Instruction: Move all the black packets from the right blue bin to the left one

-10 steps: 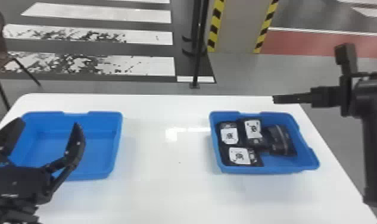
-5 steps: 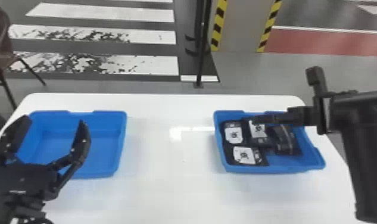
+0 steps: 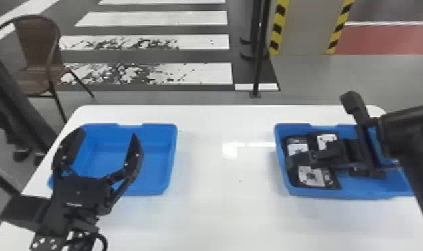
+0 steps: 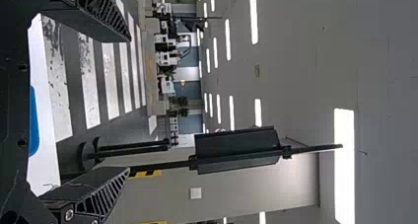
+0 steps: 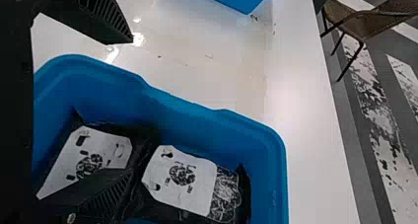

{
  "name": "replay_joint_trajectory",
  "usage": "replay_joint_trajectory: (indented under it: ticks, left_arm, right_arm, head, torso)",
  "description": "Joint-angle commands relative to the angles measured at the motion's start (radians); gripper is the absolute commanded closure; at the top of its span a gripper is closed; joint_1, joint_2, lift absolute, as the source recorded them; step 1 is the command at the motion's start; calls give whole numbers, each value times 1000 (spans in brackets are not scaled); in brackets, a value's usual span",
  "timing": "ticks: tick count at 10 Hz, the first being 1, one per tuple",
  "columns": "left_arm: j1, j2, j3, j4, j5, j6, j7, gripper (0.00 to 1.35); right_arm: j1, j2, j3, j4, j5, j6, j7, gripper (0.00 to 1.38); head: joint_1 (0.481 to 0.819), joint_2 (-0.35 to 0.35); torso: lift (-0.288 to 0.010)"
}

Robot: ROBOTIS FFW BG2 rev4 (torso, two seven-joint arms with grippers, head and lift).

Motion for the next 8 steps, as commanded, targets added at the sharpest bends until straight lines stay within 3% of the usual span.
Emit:
replay_joint_trajectory:
  ticks: [1,4,8]
  left_arm:
    - [0,2,0,2,-4,0,0,104]
    - [-2,3,-2,7,-7,0,0,105]
    - [-2,3,-2,12,-4,-2,0,107]
  right_arm:
    - [14,-5,28,-90,14,113,-4,78]
    - [10,-10,66,-203,131,120,-4,78]
    - [0,-18,60,-156,297,120,16,76]
  head:
    - [695,52]
    - [695,62]
    - [695,19]
  torso:
    - [-140]
    - [-140]
    - [-140]
